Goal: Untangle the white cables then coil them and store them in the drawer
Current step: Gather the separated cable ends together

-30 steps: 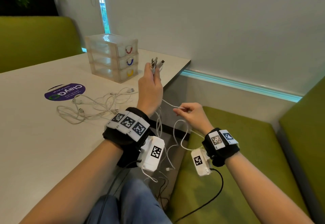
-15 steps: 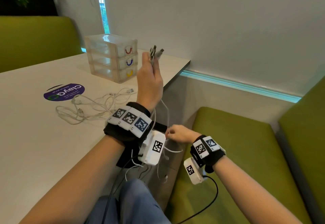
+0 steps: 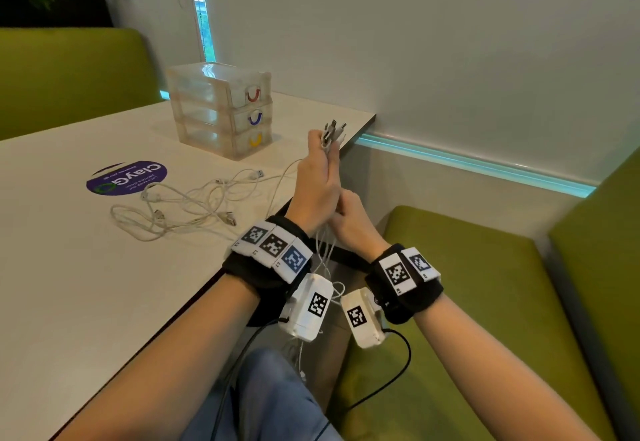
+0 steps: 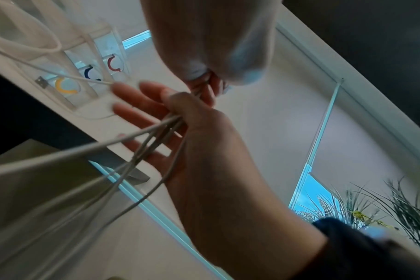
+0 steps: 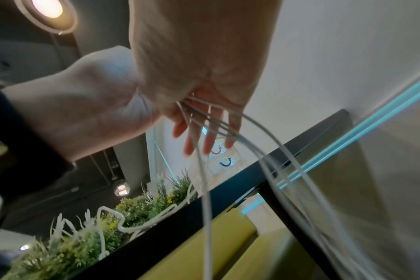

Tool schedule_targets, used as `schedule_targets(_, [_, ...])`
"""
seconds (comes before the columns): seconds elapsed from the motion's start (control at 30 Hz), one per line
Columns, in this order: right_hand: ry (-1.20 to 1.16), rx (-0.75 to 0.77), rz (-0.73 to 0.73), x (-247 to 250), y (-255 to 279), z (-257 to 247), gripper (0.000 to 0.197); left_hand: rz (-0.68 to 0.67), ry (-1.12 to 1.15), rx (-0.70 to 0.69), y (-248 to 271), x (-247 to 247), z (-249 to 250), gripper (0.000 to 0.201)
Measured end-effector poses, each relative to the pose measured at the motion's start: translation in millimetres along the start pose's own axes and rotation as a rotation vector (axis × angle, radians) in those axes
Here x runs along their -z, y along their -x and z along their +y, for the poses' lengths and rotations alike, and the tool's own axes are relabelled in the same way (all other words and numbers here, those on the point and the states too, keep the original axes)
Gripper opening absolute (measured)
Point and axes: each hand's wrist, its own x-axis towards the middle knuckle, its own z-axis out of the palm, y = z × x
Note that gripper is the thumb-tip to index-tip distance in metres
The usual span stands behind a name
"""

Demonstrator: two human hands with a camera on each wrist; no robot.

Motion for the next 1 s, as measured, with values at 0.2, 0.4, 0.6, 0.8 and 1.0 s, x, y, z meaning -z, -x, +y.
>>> schedule_targets(0.2, [0.12, -0.02, -0.045, -3.0, 0.2, -4.6, 0.025, -0.086, -0.097, 0.024, -4.4, 9.4, -0.8, 0.025])
schedule_targets(0.4, [0.109, -0.085, -0.059, 1.8, -0.6, -8.8, 0.027, -0.171, -0.085, 0.091, 6.1, 4.5, -9.0, 0.017])
schedule_targets(0.6, [0.059, -0.038, 0.069, -14.9, 12.5, -1.5, 0.05, -0.169, 0.006, 0.131, 8.5, 4.1, -4.1, 0.012])
schedule_targets(0.8, [0.131, -0.022, -0.02, -0.2, 4.1, -7.3, 0.059, -0.131, -0.008, 0.163, 10.2, 3.3, -9.7, 0.015])
schedule_targets(1.0, [0.073, -0.027, -0.088, -14.1, 4.4, 10.3, 0.065, -0.096, -0.155, 0.336, 8.3, 3.9, -18.6, 0.019])
